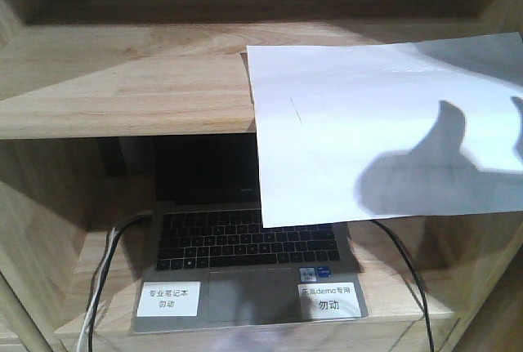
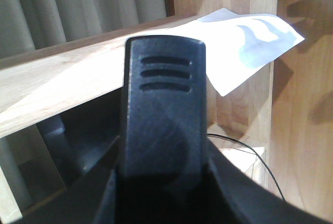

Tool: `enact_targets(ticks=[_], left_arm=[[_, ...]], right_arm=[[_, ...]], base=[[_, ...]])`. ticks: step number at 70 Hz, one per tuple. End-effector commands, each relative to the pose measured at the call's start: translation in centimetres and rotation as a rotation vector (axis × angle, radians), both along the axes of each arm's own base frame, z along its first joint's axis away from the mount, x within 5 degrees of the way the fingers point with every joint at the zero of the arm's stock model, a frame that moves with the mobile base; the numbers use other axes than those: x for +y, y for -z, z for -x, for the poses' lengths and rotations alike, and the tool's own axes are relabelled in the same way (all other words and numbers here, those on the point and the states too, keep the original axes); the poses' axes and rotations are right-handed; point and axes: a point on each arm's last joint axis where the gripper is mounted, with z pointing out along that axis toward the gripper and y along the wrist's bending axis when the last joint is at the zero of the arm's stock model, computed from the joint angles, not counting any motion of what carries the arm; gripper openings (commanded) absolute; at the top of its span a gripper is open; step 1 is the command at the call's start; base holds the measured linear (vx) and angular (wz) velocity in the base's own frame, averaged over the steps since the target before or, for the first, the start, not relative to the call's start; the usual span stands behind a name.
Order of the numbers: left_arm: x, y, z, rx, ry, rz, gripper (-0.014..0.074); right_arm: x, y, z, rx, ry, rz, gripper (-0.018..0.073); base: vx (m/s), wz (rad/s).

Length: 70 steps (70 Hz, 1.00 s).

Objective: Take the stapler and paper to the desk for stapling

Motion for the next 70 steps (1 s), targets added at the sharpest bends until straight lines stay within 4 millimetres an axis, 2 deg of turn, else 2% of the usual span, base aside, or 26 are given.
enact_targets(ticks=[1, 41, 49, 59, 70], left_arm=[[0.11, -1.82, 0.07, -0.091, 0.003, 0.091, -0.0006], [0.11, -1.82, 0.07, -0.091, 0.003, 0.091, -0.0006], [0.11, -1.82, 0.07, -0.091, 0.003, 0.091, -0.0006], [0.11, -1.82, 0.07, -0.091, 0.003, 0.091, -0.0006], [0.11, -1.82, 0.07, -0.091, 0.003, 0.091, -0.0006]], right_arm=[[-0.18, -1.36, 0.14, -0.089, 0.017, 0.000, 0.0452], [-0.22, -1.45, 0.10, -0.099, 0.022, 0.003, 0.0461], [-0.25, -1.64, 0.10, -0.120, 0.025, -0.002, 0.0541], [-0.28, -1.85, 0.10, -0.138, 0.032, -0.068, 0.0729], [-0.40, -2.04, 0.10, -0.155, 0.046, -0.154, 0.0718]], base=[[0.00, 0.00], [0.00, 0.00], [0.00, 0.00], [0.00, 0.00], [0.00, 0.00]])
